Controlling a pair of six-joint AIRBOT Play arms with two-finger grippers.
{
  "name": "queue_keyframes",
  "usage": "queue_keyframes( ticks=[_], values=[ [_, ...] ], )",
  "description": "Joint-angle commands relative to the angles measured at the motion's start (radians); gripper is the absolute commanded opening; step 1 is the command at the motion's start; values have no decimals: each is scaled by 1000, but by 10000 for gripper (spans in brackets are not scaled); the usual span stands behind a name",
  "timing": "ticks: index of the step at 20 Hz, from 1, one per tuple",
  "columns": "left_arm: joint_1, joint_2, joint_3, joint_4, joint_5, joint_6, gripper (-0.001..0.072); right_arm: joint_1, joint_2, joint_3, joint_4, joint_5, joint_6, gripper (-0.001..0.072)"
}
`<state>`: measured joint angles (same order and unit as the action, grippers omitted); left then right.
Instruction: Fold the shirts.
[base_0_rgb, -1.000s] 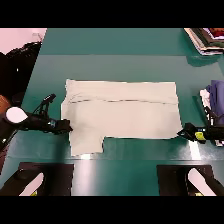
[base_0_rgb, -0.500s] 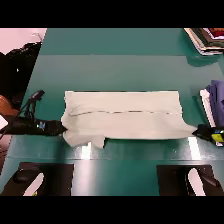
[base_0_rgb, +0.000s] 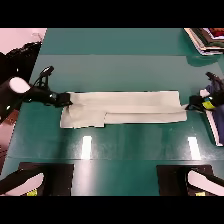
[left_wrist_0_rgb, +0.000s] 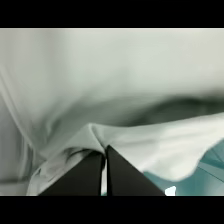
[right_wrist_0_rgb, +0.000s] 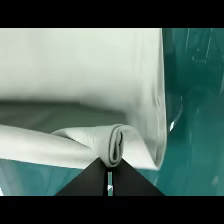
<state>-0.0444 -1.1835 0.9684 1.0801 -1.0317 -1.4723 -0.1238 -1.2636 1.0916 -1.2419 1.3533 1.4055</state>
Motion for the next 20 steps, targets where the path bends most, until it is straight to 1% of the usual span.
queue_keyframes(
  ticks=[1, 3, 4, 5, 6, 7, 8, 11, 13, 15, 16, 17, 18, 20],
  values=[
    [1, -160, 98, -3, 76, 34, 27, 40, -204, 167, 92, -22, 21, 18],
    [1, -192, 125, -3, 114, 32, 29, 31, -284, 250, 161, -26, 20, 21],
    [1, -196, 134, -3, 130, 32, 152, 19, -320, 293, 206, -26, 16, 55],
    [1, -195, 141, -4, 146, 31, 490, 7, -351, 332, 253, -25, 13, 275],
    [2, -195, 154, -3, 145, 29, 702, -8, -378, 373, 298, -14, 4, 425],
    [2, -193, 172, -3, 132, 30, 619, -24, -396, 404, 329, 6, -14, 450],
    [2, -193, 203, -3, 104, 32, 608, -43, -408, 432, 333, 43, -37, 451],
    [2, -193, 285, -9, -6, 32, 606, -112, -410, 444, 322, 146, -113, 450],
    [2, -193, 303, -31, -39, 33, 606, -171, -410, 425, 323, 190, -135, 450],
    [0, -194, 299, -58, -47, 32, 602, -223, -410, 367, 323, 193, -138, 453],
    [0, -194, 299, -71, -55, 33, 357, -245, -410, 325, 324, 190, -167, 459],
    [-2, -194, 299, -73, -58, 33, 56, -264, -411, 282, 325, 183, -194, 459],
    [-8, -194, 299, -72, -58, 39, 36, -278, -411, 239, 326, 165, -213, 459],
    [-37, -194, 299, -72, -52, 40, 36, -292, -411, 165, 326, 126, -241, 459]
  ],
)
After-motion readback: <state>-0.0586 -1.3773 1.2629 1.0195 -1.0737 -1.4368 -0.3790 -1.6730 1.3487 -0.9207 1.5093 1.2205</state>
